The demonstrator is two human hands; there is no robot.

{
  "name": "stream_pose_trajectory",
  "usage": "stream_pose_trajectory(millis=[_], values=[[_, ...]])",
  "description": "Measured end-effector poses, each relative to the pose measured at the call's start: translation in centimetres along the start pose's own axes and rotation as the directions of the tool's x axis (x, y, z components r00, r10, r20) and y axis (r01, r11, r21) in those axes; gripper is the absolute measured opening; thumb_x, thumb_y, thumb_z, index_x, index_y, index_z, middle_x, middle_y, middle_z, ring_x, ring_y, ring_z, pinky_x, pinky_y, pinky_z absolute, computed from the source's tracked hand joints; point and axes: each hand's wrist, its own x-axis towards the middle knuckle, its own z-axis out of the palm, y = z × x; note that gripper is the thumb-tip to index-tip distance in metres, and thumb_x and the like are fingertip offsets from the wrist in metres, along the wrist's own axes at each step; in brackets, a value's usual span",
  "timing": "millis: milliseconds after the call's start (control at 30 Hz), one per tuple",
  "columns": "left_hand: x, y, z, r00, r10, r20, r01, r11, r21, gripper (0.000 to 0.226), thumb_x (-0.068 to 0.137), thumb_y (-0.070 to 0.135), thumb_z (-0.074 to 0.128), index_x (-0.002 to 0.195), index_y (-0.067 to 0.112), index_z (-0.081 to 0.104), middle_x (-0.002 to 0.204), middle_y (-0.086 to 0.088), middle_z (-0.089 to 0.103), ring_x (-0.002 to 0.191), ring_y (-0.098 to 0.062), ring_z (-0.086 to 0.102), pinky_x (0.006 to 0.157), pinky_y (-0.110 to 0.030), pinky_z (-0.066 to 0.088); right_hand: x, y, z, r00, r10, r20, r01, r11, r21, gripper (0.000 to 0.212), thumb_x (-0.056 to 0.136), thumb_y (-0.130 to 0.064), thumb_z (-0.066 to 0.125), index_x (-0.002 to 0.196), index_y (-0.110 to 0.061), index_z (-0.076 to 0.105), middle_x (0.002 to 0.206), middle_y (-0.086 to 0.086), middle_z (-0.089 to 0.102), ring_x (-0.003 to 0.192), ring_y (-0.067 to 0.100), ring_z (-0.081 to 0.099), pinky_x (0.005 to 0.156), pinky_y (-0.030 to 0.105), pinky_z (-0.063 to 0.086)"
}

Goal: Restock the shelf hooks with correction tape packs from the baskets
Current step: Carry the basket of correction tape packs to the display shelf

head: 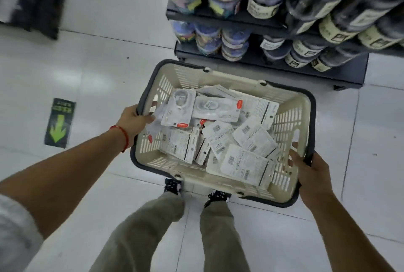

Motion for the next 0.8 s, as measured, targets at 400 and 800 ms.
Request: stream_pose_trajectory(millis=[400, 800], values=[[-12.2, 6.4, -34.7, 0.965, -0.003, -0.26, -0.055, 0.975, -0.215, 0.042, 0.096, 0.0, 0.068, 0.136, 0.01, 0.063, 0.12, -0.018, 0.072, 0.1, -0.037, 0.07, 0.092, -0.052, 0.059, -21.7, -24.6, 20.4, 0.947, -0.188, 0.262, 0.222, 0.969, -0.108, 0.024, 0.104, -0.012, 0.064, 0.124, -0.026, 0.069, 0.115, 0.0, 0.076, 0.103, 0.023, 0.075, 0.085, 0.039, 0.061], [2.2, 20.9, -60.1, 0.959, 0.115, -0.257, -0.199, 0.924, -0.328, 0.029, 0.096, -0.002, 0.066, 0.117, 0.019, 0.068, 0.104, -0.007, 0.075, 0.089, -0.027, 0.075, 0.073, -0.04, 0.062, -24.9, -43.7, 46.0, 0.931, -0.244, 0.271, 0.258, 0.966, -0.015, 0.034, 0.103, -0.006, 0.061, 0.126, -0.028, 0.072, 0.119, 0.003, 0.078, 0.114, 0.031, 0.072, 0.1, 0.055, 0.057]])
